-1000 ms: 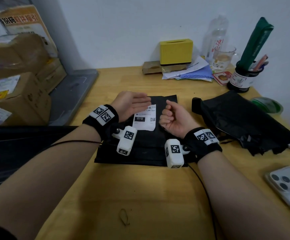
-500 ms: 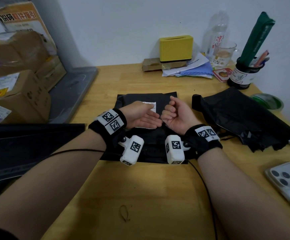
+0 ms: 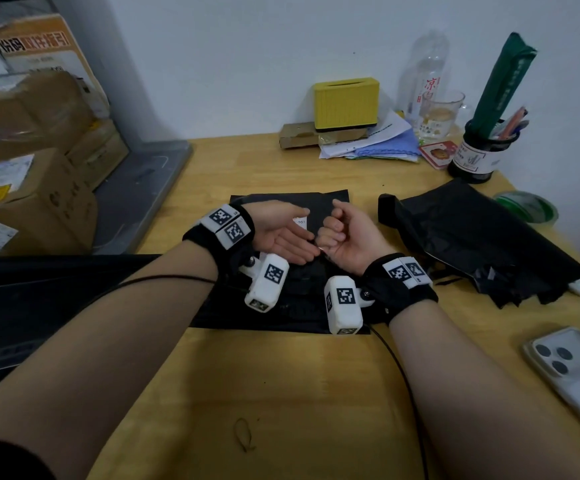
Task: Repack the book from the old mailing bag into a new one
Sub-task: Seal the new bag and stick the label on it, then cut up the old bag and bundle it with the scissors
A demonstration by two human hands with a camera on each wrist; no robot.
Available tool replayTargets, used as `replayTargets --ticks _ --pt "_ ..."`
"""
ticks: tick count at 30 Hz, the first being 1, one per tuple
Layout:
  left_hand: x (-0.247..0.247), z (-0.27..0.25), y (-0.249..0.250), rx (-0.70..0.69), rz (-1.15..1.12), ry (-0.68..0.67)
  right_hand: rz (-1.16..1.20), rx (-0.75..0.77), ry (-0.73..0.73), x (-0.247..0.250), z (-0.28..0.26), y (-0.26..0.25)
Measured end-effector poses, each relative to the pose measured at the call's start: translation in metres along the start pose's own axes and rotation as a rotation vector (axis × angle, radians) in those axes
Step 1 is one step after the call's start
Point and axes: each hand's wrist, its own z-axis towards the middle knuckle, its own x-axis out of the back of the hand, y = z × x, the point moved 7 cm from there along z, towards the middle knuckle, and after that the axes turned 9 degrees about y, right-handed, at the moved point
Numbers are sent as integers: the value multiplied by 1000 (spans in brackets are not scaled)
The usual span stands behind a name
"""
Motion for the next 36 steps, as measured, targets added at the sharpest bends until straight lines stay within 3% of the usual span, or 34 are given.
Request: replayTargets --ticks 6,12,18,24,29,36 --pt "7 22 25 -54 -6 80 -24 9 0 -1 -1 1" --pt "16 42 43 -117 -214 141 -39 17 4 -2 -1 0" --pt "42 55 53 -288 -373 289 -32 12 2 -1 -1 1" --pt "51 51 37 -331 -381 229 -35 8 6 -1 -2 0" --pt "64 35 7 -248 -447 140 -46 8 14 -1 -2 1" --pt "67 1 -21 -209 -225 139 -136 47 51 -3 -9 -1"
